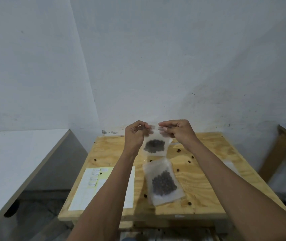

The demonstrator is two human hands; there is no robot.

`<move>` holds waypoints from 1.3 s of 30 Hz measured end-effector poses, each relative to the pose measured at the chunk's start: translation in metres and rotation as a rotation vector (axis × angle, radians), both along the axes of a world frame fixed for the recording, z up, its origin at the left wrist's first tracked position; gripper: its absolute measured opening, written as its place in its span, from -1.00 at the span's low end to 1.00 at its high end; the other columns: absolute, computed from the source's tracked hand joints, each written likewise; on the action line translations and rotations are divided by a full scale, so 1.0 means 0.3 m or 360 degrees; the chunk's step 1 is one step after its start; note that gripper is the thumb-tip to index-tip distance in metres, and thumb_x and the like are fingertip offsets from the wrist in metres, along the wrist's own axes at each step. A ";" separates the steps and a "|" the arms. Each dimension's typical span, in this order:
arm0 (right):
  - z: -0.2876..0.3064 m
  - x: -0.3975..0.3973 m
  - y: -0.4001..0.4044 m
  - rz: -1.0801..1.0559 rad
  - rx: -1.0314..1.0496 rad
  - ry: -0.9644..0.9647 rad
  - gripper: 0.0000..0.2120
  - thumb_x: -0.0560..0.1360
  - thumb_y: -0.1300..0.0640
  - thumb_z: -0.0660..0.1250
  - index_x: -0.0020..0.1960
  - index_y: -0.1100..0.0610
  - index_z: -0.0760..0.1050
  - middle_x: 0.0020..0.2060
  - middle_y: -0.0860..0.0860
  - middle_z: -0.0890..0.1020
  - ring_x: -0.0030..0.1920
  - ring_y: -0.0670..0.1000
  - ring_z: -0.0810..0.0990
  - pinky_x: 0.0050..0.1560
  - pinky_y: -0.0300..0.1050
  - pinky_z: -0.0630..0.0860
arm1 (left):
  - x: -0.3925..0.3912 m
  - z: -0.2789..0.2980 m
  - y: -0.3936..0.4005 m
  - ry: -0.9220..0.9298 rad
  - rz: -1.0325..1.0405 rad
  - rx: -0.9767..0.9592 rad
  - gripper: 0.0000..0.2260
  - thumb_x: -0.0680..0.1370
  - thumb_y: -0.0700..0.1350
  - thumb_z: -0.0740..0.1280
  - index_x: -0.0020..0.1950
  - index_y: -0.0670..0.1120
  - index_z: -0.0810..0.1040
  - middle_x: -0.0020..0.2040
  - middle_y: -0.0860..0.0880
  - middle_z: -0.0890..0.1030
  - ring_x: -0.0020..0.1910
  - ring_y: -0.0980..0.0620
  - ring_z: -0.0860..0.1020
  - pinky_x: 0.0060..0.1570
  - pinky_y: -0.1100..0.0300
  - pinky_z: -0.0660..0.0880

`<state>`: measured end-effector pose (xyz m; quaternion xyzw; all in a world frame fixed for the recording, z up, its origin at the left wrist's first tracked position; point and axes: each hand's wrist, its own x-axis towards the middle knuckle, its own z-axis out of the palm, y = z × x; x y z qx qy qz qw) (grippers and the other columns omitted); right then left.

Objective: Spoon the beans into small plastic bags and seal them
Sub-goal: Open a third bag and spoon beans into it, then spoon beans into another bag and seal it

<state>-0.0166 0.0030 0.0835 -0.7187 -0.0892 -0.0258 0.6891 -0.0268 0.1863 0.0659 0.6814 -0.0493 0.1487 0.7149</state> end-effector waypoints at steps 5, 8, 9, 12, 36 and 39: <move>0.005 0.001 -0.011 -0.0204 0.0081 0.0000 -0.87 0.46 0.36 0.51 -0.01 0.24 0.73 -0.17 0.16 0.76 -0.15 0.13 0.76 -0.11 -0.11 0.70 | 0.003 0.018 0.009 0.0020 -0.0073 0.0046 -0.80 0.54 -0.47 0.25 -0.12 -0.26 0.61 -0.15 -0.12 0.71 -0.16 -0.06 0.71 -0.18 0.16 0.58; -0.013 0.002 -0.003 -0.0327 -0.0001 -0.0023 -0.91 0.49 0.29 0.50 0.00 0.20 0.73 -0.20 0.16 0.75 -0.27 0.05 0.70 -0.20 -0.09 0.67 | 0.006 0.015 0.015 0.0113 -0.0107 0.0037 -0.79 0.52 -0.46 0.25 -0.06 -0.25 0.65 -0.07 -0.16 0.71 -0.12 -0.09 0.72 -0.18 0.18 0.60; -0.024 0.001 0.003 -0.0337 -0.0054 -0.0018 -0.91 0.52 0.29 0.47 0.01 0.19 0.72 -0.19 0.16 0.74 -0.29 0.03 0.68 -0.21 -0.06 0.68 | 0.005 0.010 0.017 0.0163 -0.0122 0.0035 -0.78 0.52 -0.45 0.26 -0.04 -0.24 0.66 -0.06 -0.15 0.72 -0.14 -0.05 0.72 -0.20 0.18 0.60; -0.064 -0.007 0.019 -0.0327 -0.0300 0.0006 -0.89 0.58 0.22 0.41 0.05 0.11 0.70 -0.13 0.12 0.72 -0.27 0.00 0.65 -0.23 -0.02 0.69 | -0.002 -0.016 0.025 0.0327 -0.0130 0.0062 -0.83 0.53 -0.44 0.31 -0.01 -0.26 0.66 -0.11 -0.12 0.70 -0.27 0.04 0.66 -0.28 0.20 0.59; -0.236 -0.114 -0.210 -0.0877 -0.1145 0.0277 -0.83 0.50 0.12 0.47 0.09 -0.02 0.65 -0.04 -0.04 0.70 -0.07 0.03 0.65 -0.12 -0.14 0.55 | -0.042 -0.155 -0.350 0.0076 0.0002 0.1441 -0.82 0.55 -0.04 0.43 0.07 -0.12 0.64 -0.08 -0.11 0.69 -0.08 -0.09 0.64 -0.10 0.05 0.59; -0.234 -0.150 -0.360 -0.1041 -0.1253 0.0401 -0.83 0.52 0.14 0.43 0.11 0.02 0.64 0.09 0.01 0.67 0.05 0.10 0.64 -0.12 -0.13 0.49 | -0.053 -0.174 -0.519 0.0152 -0.0148 0.1508 -0.76 0.55 -0.01 0.44 0.08 -0.16 0.61 -0.06 -0.14 0.68 -0.07 -0.12 0.64 -0.07 0.04 0.58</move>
